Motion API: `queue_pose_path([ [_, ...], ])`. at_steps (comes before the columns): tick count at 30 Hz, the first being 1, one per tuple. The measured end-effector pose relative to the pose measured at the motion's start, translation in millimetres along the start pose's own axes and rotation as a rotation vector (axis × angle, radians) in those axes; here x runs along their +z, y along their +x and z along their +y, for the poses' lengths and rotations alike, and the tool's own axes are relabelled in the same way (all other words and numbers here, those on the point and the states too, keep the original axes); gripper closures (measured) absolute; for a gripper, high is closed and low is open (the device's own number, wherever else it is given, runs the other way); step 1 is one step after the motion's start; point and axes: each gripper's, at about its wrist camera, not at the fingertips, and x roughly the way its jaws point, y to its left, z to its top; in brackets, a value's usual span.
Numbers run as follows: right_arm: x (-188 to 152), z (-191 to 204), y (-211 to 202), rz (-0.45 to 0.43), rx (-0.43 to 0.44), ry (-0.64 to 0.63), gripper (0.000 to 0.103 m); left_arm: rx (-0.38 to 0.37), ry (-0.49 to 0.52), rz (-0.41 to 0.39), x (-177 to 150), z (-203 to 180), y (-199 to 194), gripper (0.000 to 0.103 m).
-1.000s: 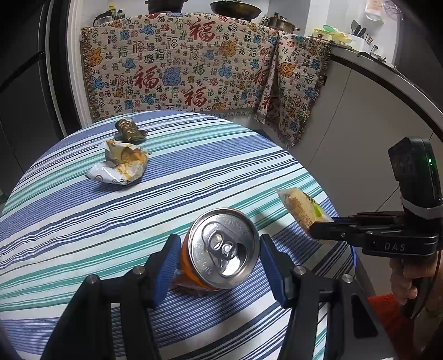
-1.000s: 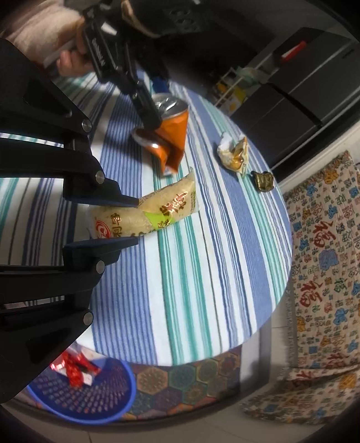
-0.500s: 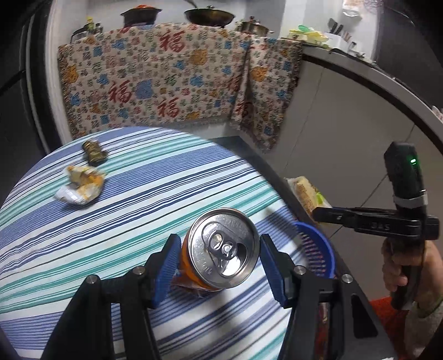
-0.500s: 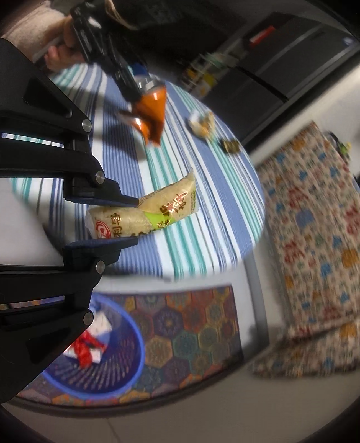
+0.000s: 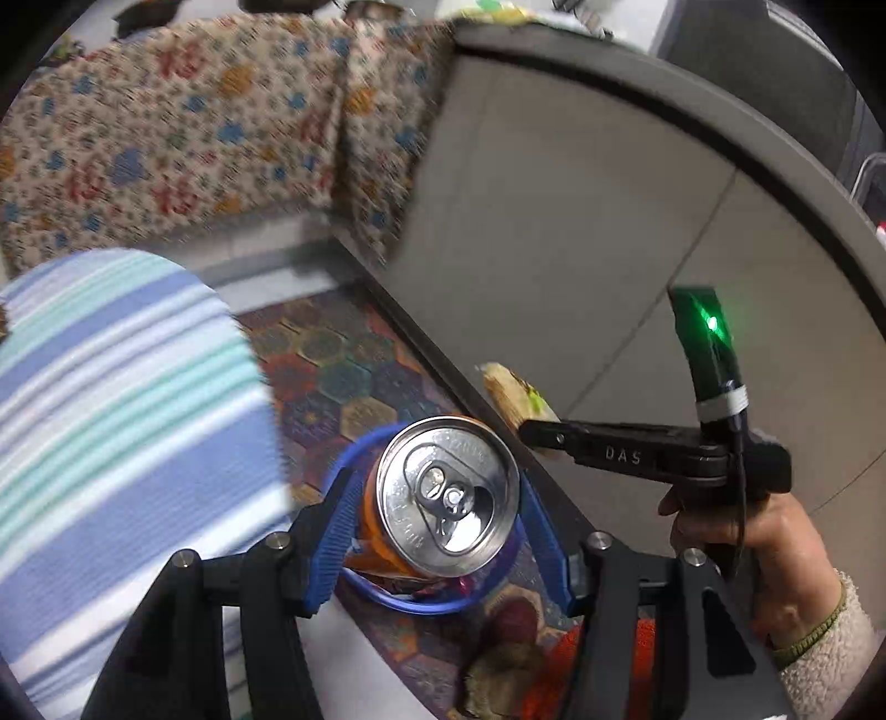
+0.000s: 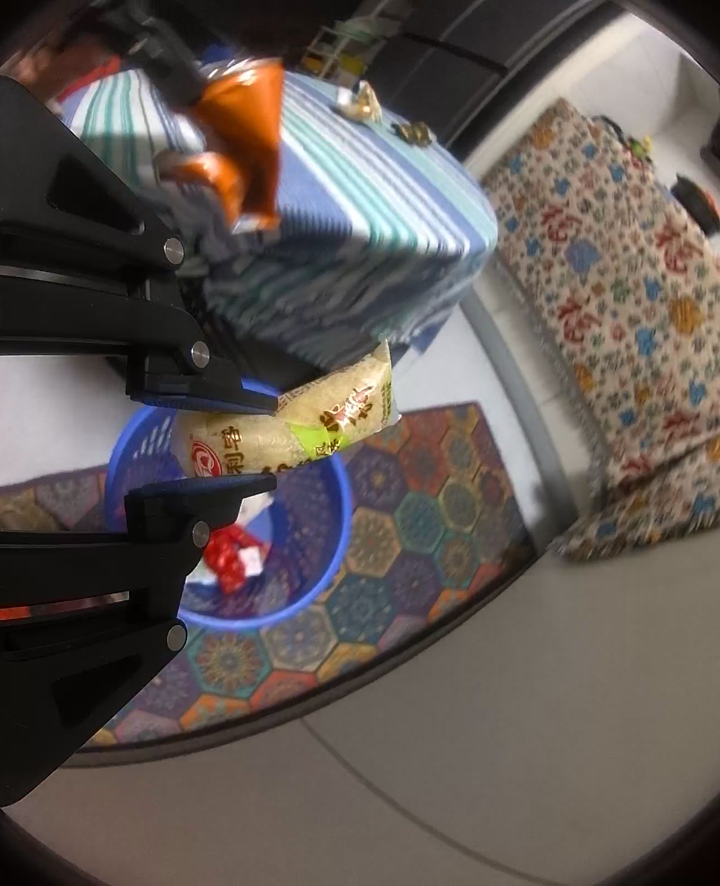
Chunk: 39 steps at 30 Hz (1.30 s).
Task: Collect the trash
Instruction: 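Open both tools over the blue wastebasket to drop the can and wrapper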
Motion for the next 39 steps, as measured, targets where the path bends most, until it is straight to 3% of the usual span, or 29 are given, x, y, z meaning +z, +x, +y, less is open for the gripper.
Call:
queue_pose_path([
  [12,-3.6,-49.1,15.7,0.043,0.016,0.103,0.083,-0.013,-0.003,0.069,2.4,-6.3,89.6,0.044],
  [15,-2.6,-50.6,23.4,0.041,0.031,0.117,0.076,-0.026,-0.008,0.057,0.3,-2.5,103.3,0.041],
  [16,-2.6,-52.0,25.3,0.040,0.033,0.119,0.059,-0.021,-0.013,0.060,0.4,-1.8,107.7,0.037],
  [18,-3.1,-52.9,27.7,0.030,0.031,0.126,0.043,-0.048,-0.042,0.077,2.3,5.5,119.2,0.031],
  [21,-3.9,-55.1,26.3,0.028,0.007,0.135,0.043,-0.047,-0.072,0.077,6.2,11.6,122.2,0.030],
  [23,-2.8,-56.9,20.6,0.014,-0.017,0.140,0.042,-0.046,-0.083,0.068,8.4,12.7,116.4,0.030],
  [28,5.9,-51.4,-0.1,-0.064,-0.104,0.123,0.017,-0.035,-0.080,0.029,8.7,9.0,70.2,0.030],
  [31,12.1,-33.1,-9.2,-0.112,-0.154,0.073,0.015,-0.017,-0.077,0.006,3.5,7.5,31.0,0.030],
  [35,14.2,21.2,-21.8,-0.209,-0.223,-0.071,0.013,0.047,-0.100,-0.032,-16.4,28.0,-34.0,0.029],
  [39,-1.3,98.9,-26.3,-0.271,-0.152,-0.250,0.007,0.161,-0.138,-0.058,-41.0,73.1,-78.1,0.029],
])
